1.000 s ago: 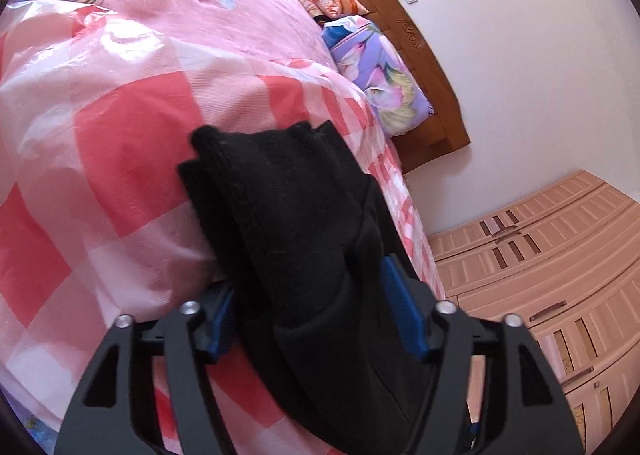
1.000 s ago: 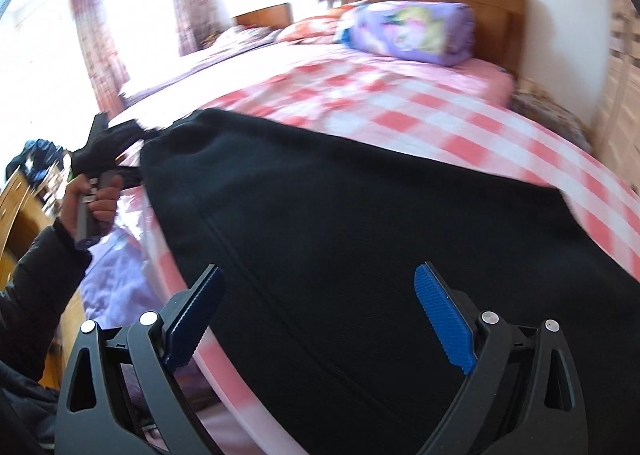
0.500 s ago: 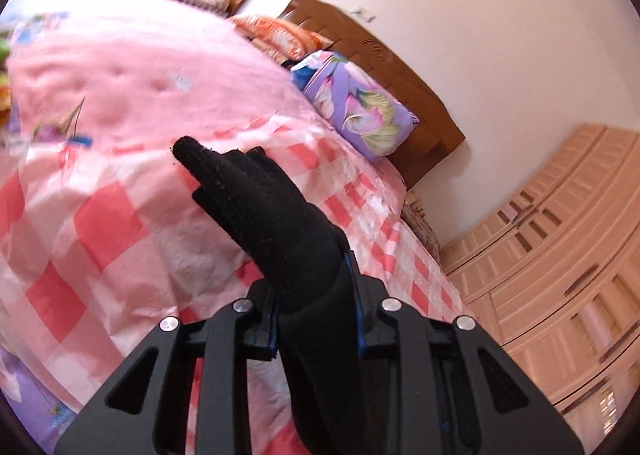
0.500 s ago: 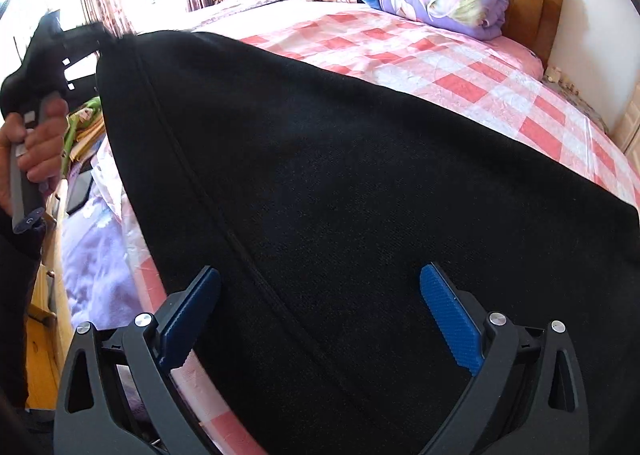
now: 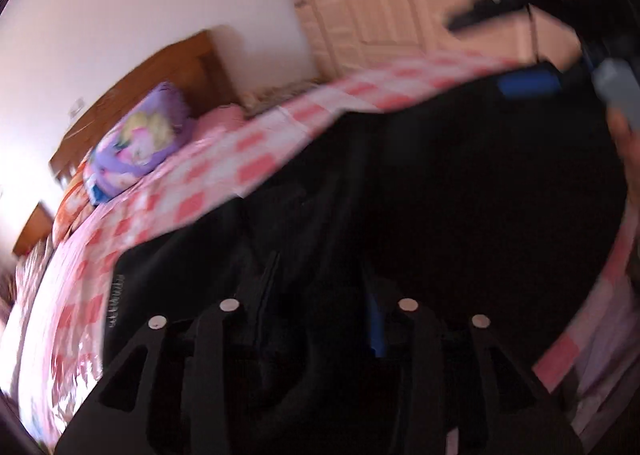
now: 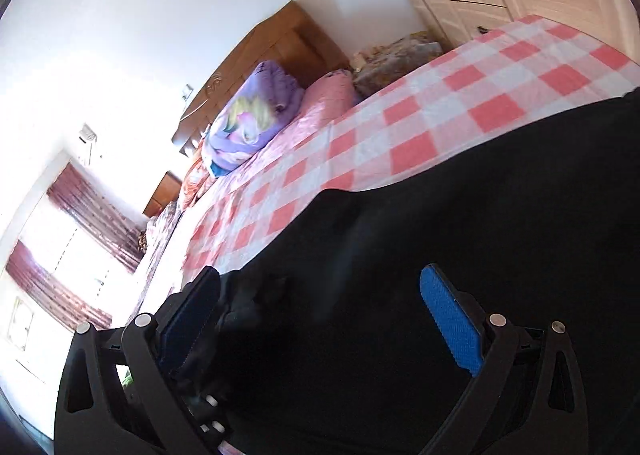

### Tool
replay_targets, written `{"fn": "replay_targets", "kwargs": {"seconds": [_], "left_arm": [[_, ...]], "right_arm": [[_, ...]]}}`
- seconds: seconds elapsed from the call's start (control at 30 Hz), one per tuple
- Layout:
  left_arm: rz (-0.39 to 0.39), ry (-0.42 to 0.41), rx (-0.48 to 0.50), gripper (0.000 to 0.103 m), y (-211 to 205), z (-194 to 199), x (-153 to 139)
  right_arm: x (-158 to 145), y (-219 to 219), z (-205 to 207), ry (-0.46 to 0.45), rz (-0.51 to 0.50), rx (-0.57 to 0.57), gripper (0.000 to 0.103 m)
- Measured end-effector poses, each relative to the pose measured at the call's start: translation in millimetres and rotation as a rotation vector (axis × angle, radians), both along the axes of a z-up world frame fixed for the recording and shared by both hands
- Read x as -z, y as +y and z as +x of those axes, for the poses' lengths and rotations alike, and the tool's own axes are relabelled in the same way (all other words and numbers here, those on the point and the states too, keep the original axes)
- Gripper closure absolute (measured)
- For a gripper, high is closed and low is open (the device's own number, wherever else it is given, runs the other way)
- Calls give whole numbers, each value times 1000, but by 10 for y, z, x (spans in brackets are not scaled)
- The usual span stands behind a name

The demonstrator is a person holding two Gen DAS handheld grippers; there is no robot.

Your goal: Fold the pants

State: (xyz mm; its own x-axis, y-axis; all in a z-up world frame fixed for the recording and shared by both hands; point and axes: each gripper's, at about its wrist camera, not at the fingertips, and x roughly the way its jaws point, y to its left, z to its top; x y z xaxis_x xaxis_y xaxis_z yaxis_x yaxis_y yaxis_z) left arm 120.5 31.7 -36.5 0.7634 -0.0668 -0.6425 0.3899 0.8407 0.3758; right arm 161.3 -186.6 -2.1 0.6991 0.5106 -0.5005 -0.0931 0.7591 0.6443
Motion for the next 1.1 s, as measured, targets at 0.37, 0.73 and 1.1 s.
{"fn": "replay_targets", "kwargs": {"seconds": [0.37, 0.73, 1.1], "left_arm": [[-351, -126, -253, 16, 1368, -596, -488], [-275, -90, -391, 17, 1806, -618, -3], [-259, -96, -394, 15, 1789, -692, 77]], "right_arm": [[-13, 822, -120, -103, -99, -362, 18], [272, 1507, -58, 27, -147, -536, 41], [340, 1387, 186, 109, 0, -433, 93]]}}
